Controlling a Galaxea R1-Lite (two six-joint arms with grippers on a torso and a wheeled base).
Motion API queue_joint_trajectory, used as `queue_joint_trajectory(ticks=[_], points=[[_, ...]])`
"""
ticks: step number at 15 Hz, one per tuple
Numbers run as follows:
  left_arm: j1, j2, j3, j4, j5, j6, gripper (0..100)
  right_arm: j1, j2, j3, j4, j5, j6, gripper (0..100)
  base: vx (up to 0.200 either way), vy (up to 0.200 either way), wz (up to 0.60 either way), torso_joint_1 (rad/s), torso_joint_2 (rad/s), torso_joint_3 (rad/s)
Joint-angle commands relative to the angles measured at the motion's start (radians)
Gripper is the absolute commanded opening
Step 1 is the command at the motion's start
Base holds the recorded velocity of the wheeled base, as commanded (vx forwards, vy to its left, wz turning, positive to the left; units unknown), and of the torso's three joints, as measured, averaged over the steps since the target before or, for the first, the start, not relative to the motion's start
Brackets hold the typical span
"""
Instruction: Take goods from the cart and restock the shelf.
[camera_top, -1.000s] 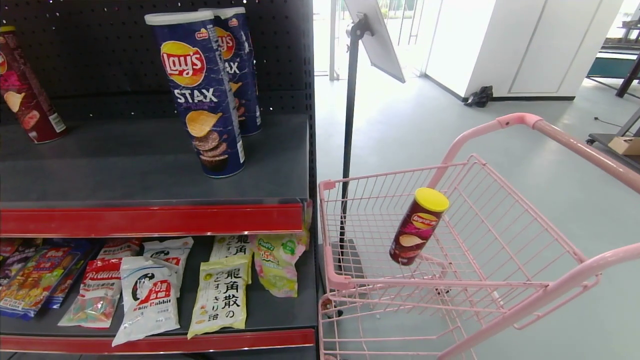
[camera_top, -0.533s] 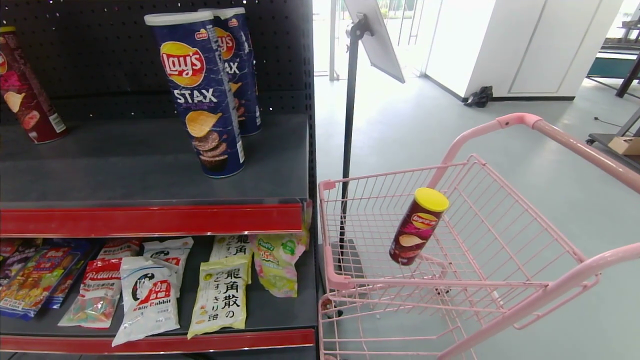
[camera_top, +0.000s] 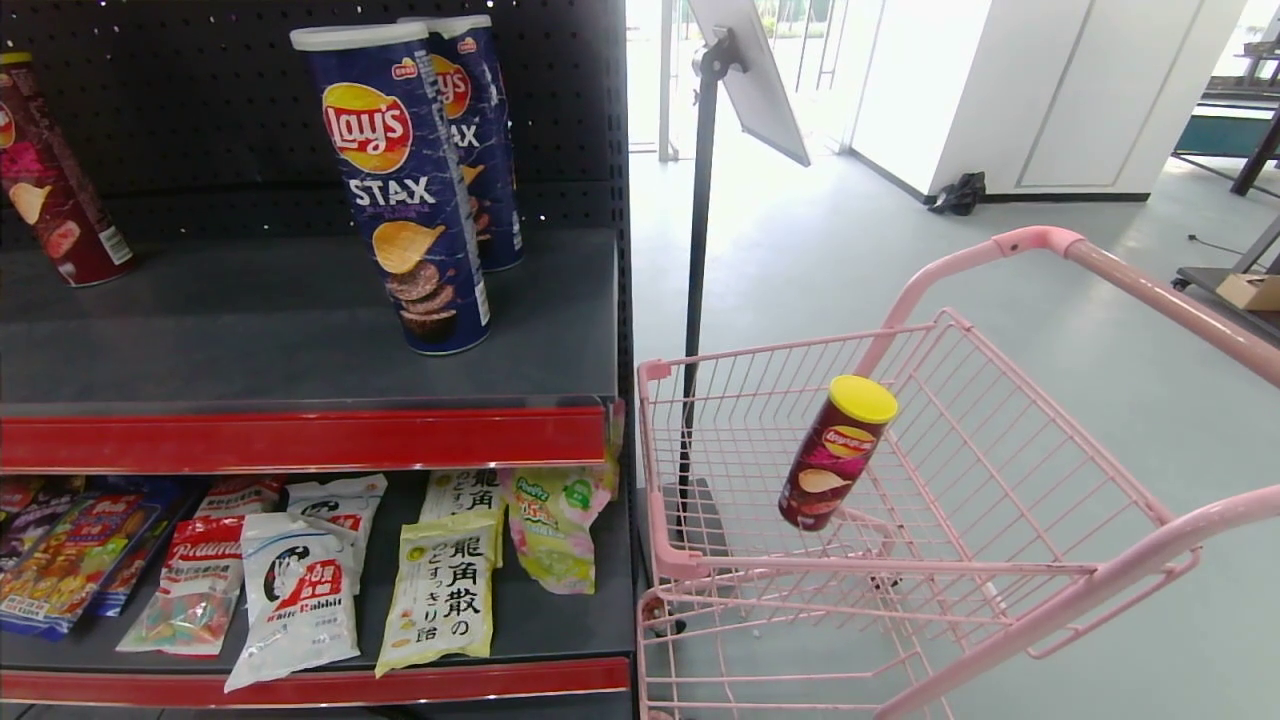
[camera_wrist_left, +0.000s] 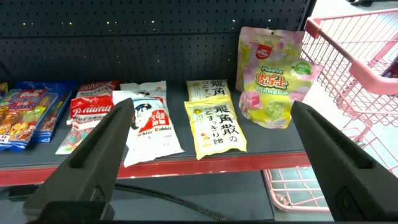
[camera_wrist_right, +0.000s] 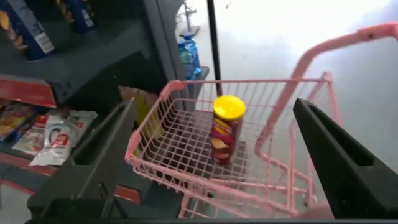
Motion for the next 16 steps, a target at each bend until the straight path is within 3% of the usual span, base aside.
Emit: queue_joint_trajectory(ticks=[1, 3, 6, 11, 16], points=[[0.0, 0.001, 0.0, 0.0, 0.0, -0.001, 100, -0.015, 0.449, -0.005, -0.332, 0.201, -0.023, 100, 0.0, 0.0, 0.0, 0.0, 0.0, 0.0], [0.0, 0.001, 0.0, 0.0, 0.0, -0.001, 100, -0.067, 0.62, -0.016, -0.437, 0.382, -0.103, 100, 0.0, 0.0, 0.0, 0.0, 0.0, 0.0], [0.0, 0.001, 0.0, 0.0, 0.0, -0.001, 100, -0.15, 0.865, -0.124, -0.438, 0.595, -0.4, 100, 0.0, 0.0, 0.0, 0.0, 0.0, 0.0], [0.0, 0.001, 0.0, 0.0, 0.0, -0.001, 100, -0.214, 1.087, -0.239, -0.41, 0.649, -0.543, 100, 0.0, 0.0, 0.0, 0.0, 0.0, 0.0], [0.0, 0.001, 0.0, 0.0, 0.0, -0.001, 100, -0.21, 1.245, -0.348, -0.375, 0.646, -0.565, 100, 0.0, 0.0, 0.0, 0.0, 0.0, 0.0]])
